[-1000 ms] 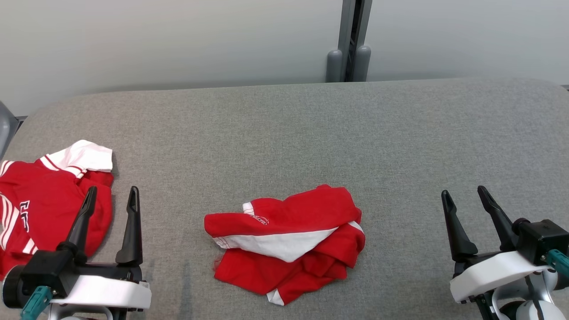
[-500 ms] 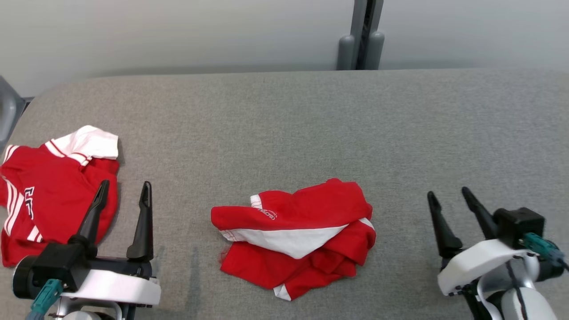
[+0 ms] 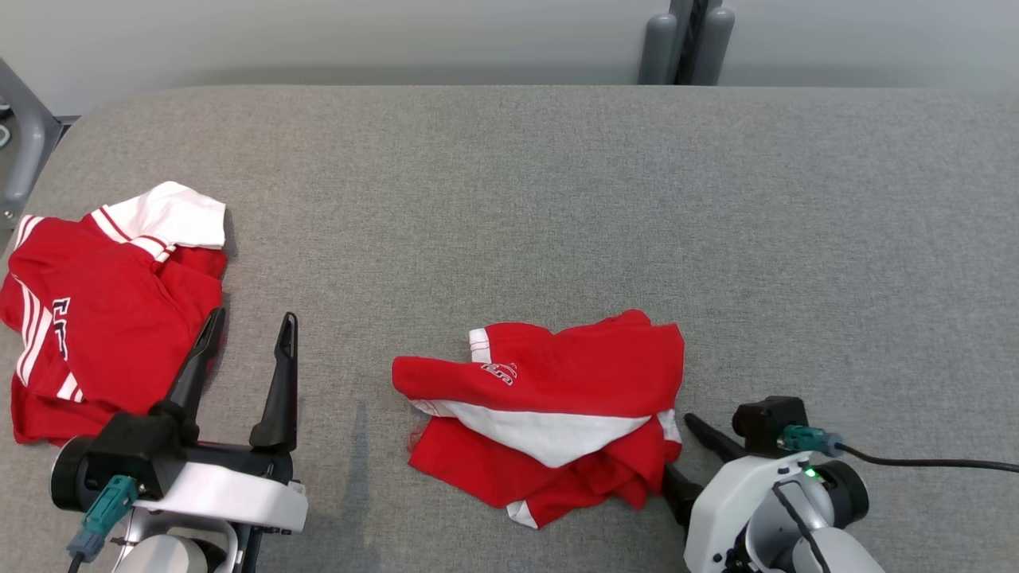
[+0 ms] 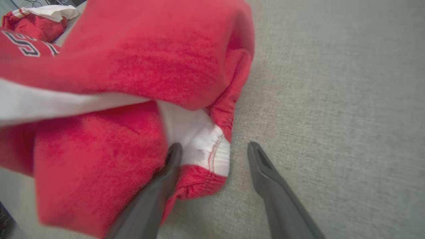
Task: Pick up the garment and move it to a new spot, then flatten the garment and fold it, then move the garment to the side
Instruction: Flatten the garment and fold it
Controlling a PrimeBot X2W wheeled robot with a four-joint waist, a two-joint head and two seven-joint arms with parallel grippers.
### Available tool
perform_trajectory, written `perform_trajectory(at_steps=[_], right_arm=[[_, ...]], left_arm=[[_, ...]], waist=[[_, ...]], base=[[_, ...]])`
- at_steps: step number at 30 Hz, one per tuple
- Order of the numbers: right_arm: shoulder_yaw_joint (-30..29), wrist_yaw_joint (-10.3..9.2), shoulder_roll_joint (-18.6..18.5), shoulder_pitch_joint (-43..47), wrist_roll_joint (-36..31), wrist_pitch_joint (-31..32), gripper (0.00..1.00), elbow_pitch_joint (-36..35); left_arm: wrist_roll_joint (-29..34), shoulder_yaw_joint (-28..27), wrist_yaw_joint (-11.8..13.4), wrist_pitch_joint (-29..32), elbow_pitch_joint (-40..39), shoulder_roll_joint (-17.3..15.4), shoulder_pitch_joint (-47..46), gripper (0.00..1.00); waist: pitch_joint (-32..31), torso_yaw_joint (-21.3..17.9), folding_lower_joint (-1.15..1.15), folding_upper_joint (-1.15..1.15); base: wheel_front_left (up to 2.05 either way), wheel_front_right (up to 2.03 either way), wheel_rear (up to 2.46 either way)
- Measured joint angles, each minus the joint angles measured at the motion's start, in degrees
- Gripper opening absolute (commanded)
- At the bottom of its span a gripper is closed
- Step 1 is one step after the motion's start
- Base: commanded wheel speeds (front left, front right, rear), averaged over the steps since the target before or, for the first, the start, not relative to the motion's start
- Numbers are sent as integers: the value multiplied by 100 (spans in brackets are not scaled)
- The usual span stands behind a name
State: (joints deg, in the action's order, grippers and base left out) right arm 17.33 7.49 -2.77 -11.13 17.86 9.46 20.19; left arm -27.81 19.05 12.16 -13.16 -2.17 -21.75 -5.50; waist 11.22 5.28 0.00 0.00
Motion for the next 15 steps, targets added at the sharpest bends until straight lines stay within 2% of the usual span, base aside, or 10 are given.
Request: perform_trajectory(at_steps=[3, 4, 5, 11, 15], right_arm=[[185, 0, 1, -37, 110, 169, 100, 79], [225, 0, 1, -79, 141, 223, 73, 120], [245, 0, -4, -166, 190, 210, 0, 211], [-352, 0, -30, -222, -86, -178, 0, -91], [-928, 1, -153, -215, -542, -181, 0, -867]], left_arm=[[1, 7, -22, -8, 41, 2, -76, 100], [1, 8, -26, -26, 53, 1, -94, 100], [1, 16, -49, -45, 98, 19, -128, 100], [-1, 5, -63, -81, 179, 49, -175, 100], [-37, -14, -109, -107, 225, 65, -175, 100]], waist=[[40, -3, 0, 0], [51, -4, 0, 0], [74, 1, 0, 0], [63, -37, 0, 0], [52, -144, 0, 0]], base=[[0, 0, 0], [0, 0, 0], [0, 0, 0], [0, 0, 0], [0, 0, 0]])
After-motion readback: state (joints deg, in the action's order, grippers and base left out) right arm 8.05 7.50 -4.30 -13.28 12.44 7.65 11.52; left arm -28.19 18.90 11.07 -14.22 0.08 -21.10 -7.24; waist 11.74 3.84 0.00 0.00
